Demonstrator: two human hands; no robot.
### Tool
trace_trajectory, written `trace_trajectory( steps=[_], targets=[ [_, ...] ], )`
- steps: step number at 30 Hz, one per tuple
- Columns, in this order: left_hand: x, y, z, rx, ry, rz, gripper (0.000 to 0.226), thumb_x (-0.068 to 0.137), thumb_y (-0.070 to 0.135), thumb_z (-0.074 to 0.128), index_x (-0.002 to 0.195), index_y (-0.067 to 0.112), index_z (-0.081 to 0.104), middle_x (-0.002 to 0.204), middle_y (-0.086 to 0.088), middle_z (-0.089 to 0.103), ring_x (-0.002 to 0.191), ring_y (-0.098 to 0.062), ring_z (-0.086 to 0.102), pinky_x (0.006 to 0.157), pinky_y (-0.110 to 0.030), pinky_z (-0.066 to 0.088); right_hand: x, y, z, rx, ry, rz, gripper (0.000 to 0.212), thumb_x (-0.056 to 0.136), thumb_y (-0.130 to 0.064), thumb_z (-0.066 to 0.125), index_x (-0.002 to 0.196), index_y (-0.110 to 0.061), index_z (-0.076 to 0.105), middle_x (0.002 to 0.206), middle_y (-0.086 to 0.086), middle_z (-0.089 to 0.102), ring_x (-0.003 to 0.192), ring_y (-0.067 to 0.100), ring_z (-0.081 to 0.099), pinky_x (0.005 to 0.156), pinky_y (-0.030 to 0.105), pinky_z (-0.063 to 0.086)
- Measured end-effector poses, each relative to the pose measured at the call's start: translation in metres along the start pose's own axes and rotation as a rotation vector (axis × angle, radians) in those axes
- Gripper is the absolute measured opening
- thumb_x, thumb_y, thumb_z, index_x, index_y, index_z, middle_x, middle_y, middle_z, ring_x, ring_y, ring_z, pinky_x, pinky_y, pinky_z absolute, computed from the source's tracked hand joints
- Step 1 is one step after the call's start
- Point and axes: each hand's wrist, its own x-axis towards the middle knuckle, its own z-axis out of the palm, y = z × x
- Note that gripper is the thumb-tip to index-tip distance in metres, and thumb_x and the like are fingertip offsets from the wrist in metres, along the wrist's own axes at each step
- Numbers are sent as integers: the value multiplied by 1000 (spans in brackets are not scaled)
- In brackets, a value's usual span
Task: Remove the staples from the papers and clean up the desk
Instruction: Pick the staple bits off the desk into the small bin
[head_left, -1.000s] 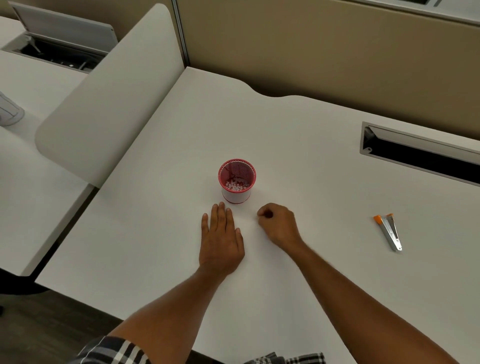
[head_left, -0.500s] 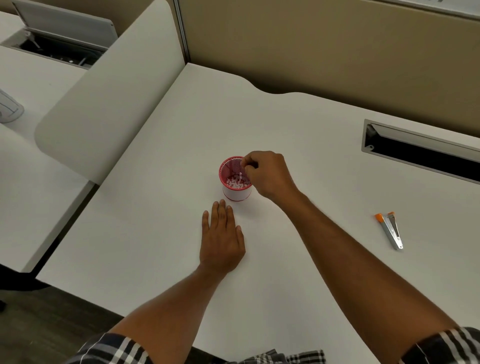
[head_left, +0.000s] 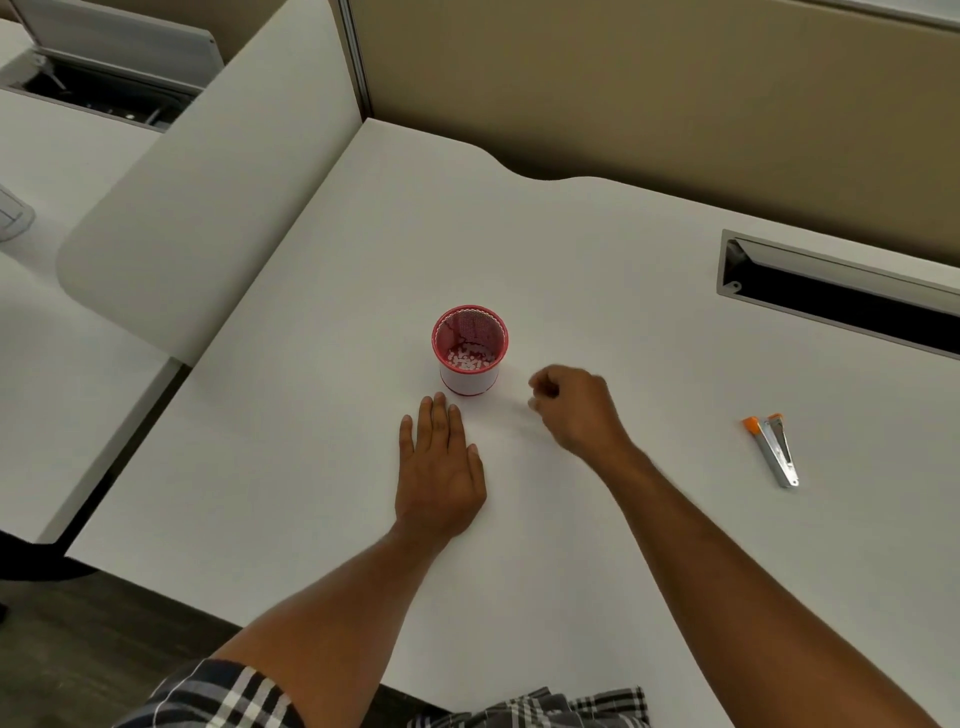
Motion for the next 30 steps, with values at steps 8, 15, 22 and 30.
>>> trace_trajectory(
  steps=[8,15,22,30],
  targets=[
    [1,1,-1,4,10,-4,62,98,33,29,150,0,33,160,-21,28,151,-34,21,122,-54,18,-30,22,56,-203,-85,-6,45,84,-11,70,122,-13,47,121,6,48,97,21,56,83,30,50],
    [1,0,-1,2,9,-2,62,98,33,29,150,0,33,160,-21,28,151,-34,21,122,-54,19,-7,17,57,72,22,-24,30,85,-9,69,109,-14,52,107,1,57,88,13,55,77,23,46],
    [1,-1,1,11,0,-4,63,98,32,31,150,-1,32,160,-22,27,151,-34,19,122,-54,17,-18,48,45,-92,181,-130,32,93,-1,50,124,-5,59,124,11,61,116,26,55,100,27,40],
    [1,-1,0,5,3,-3,64,97,35,25,151,0,32,161,-21,26,151,-33,19,123,-54,17,-36,22,80,-230,57,-279,34,98,-12,45,130,0,44,133,15,46,123,26,45,100,28,38]
  ],
)
